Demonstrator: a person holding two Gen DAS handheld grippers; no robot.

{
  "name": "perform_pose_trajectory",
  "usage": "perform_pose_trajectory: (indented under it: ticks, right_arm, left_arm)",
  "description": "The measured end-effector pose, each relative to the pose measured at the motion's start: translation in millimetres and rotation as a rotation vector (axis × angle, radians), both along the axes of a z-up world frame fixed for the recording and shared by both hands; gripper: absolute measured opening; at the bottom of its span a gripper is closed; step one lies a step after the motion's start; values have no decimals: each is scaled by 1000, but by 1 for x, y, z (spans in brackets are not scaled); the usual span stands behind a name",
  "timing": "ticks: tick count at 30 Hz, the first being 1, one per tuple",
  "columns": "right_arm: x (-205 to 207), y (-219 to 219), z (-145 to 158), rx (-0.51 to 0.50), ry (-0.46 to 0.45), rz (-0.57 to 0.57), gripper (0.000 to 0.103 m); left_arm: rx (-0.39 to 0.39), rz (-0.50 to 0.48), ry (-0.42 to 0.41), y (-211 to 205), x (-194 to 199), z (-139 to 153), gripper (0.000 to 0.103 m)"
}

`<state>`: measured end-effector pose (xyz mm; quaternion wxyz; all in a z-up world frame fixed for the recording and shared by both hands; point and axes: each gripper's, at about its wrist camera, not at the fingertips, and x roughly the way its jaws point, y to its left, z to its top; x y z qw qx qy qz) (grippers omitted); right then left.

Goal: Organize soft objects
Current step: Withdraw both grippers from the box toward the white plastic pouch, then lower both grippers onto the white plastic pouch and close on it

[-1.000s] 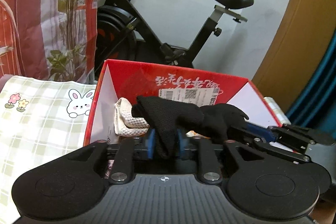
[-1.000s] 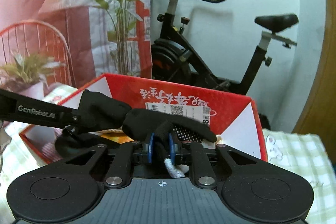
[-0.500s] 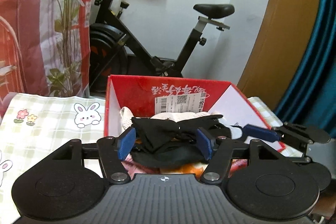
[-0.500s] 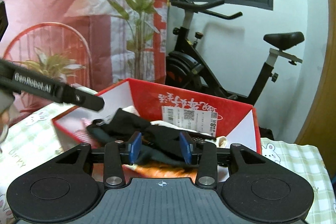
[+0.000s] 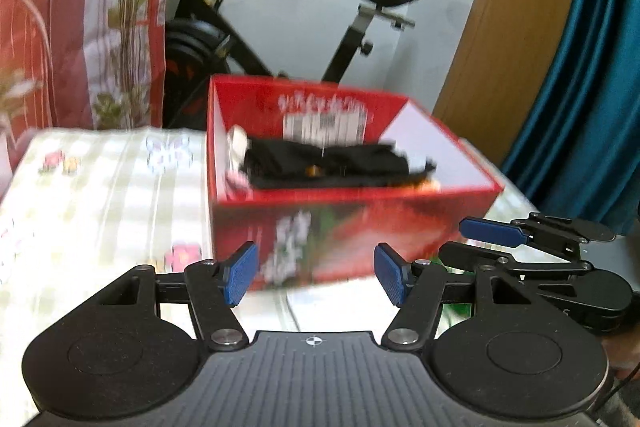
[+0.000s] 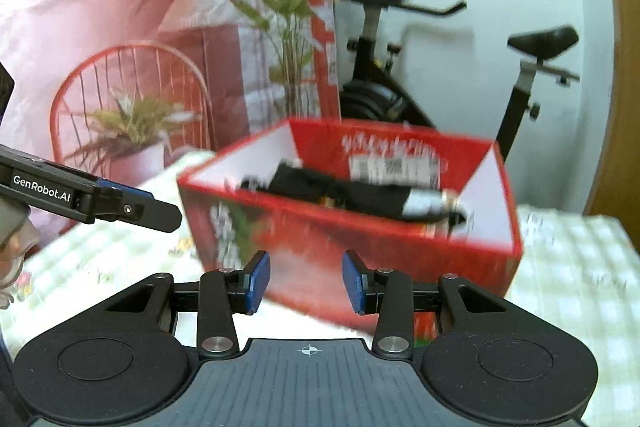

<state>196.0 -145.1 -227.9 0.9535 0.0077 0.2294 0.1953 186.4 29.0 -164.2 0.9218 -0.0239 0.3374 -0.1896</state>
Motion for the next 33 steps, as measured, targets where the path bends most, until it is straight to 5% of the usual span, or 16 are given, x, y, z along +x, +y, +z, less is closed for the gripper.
perform_pose_trajectory:
  ticks: [18, 33]
  right_arm:
    - [10, -2, -78, 14, 205, -60, 39]
    - [9, -18, -85, 39, 232, -78, 44]
  left_arm:
    - [20, 19, 158, -12, 12, -60, 66]
    - [-8, 17, 243, -20, 18, -93, 65]
